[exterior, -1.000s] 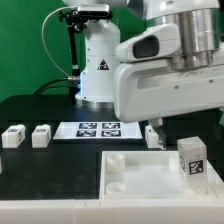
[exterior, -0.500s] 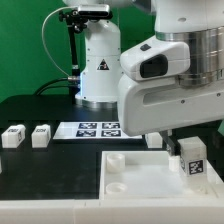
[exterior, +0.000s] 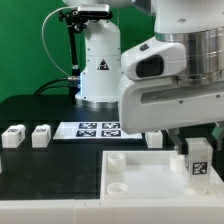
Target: Assemble one leg
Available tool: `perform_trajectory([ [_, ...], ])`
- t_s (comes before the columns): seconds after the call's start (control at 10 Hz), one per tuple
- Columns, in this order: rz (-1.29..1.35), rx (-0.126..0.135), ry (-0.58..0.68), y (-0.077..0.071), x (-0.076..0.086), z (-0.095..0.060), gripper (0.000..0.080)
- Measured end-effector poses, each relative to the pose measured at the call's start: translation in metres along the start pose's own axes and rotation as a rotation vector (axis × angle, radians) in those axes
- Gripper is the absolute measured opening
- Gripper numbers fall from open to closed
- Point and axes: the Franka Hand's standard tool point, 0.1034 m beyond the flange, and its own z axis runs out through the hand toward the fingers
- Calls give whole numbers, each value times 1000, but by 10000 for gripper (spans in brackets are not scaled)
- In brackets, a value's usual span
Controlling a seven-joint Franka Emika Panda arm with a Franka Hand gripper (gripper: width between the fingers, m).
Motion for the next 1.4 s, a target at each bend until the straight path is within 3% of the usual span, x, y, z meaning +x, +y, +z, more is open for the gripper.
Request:
perform_trajectory([
  [0.4,793,53,21,3,-3,0,292],
  [0.7,1180,51,14,-4,-5,1,294],
  [1.0,1118,43,21,-5,-6,2,295],
  [1.1,1037,37,25,-5,-6,3,461],
  [1.2,779,23,32,-5,-7,5,610],
  [1.3,574,12,35,-4,-8,6,610],
  [1.4,542,14,34,-4,-8,6,638],
])
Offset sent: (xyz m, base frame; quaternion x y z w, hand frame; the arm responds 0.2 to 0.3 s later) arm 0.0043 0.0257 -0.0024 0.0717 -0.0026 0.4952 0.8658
